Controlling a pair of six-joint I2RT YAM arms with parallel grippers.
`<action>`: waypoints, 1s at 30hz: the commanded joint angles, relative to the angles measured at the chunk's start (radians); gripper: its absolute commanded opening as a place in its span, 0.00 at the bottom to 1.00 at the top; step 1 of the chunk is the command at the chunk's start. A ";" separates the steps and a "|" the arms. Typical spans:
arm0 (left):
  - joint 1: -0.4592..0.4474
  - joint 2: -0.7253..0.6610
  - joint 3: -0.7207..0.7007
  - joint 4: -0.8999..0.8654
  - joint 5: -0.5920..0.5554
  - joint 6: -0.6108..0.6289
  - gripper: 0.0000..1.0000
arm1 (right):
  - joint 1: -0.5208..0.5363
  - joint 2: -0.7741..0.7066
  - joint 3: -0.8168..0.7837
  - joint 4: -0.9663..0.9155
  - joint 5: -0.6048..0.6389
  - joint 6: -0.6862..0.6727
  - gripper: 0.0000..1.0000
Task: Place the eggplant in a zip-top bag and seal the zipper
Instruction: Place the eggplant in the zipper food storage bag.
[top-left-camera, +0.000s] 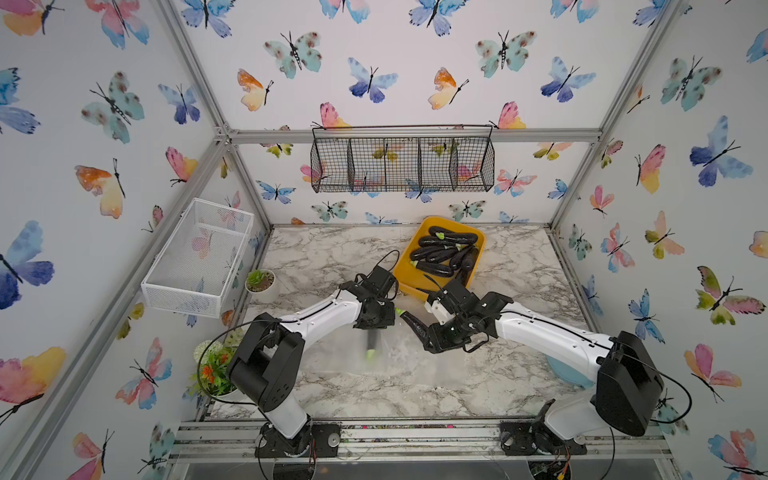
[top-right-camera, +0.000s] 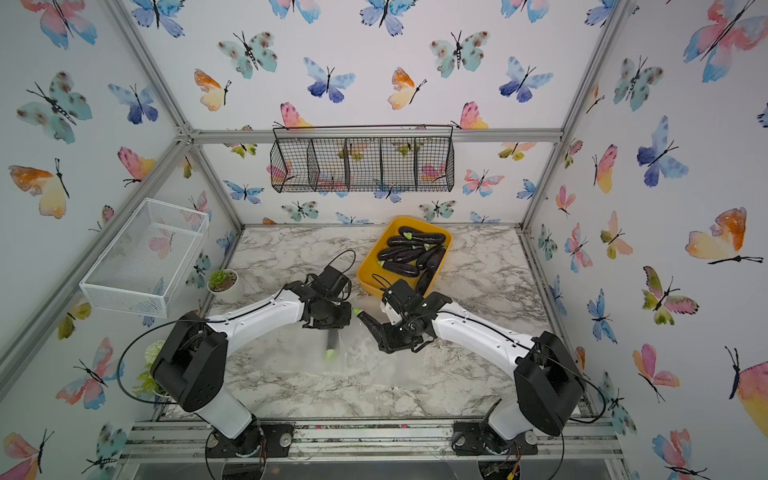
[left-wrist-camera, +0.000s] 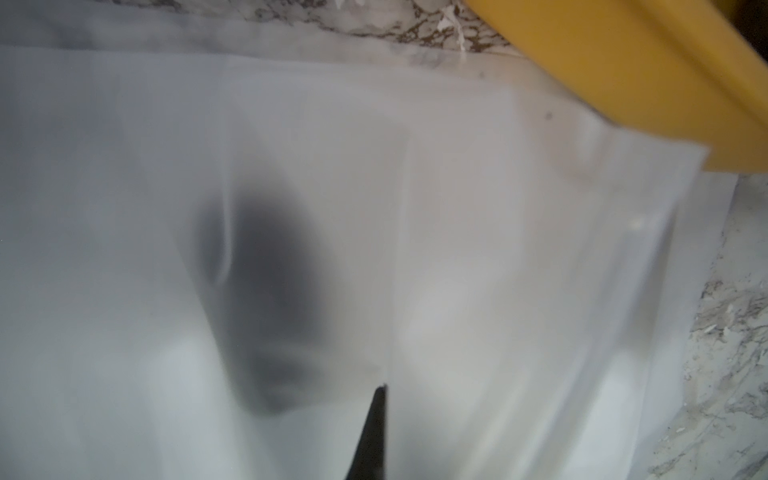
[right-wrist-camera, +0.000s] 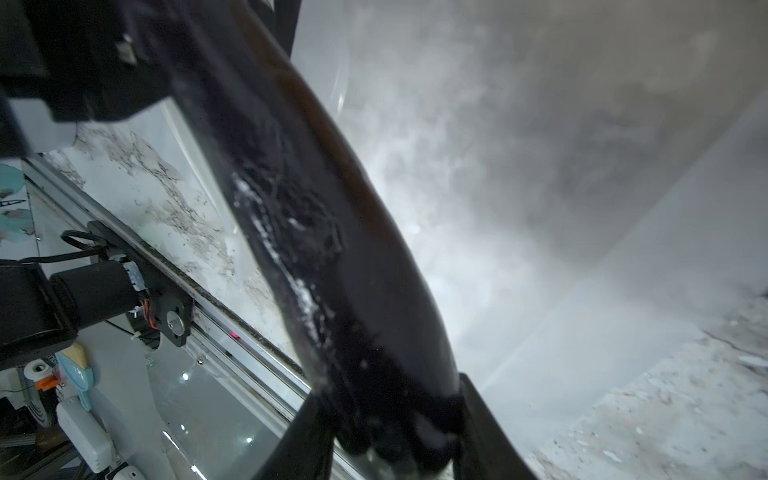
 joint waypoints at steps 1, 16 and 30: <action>0.001 -0.031 -0.007 0.016 -0.036 -0.027 0.06 | 0.021 -0.002 -0.022 -0.066 0.019 0.036 0.19; -0.087 -0.050 -0.016 0.029 -0.085 -0.031 0.05 | 0.029 0.209 0.126 -0.095 -0.004 0.064 0.11; -0.125 -0.107 -0.060 0.069 0.012 -0.067 0.04 | 0.029 0.375 0.346 -0.181 -0.028 0.149 0.15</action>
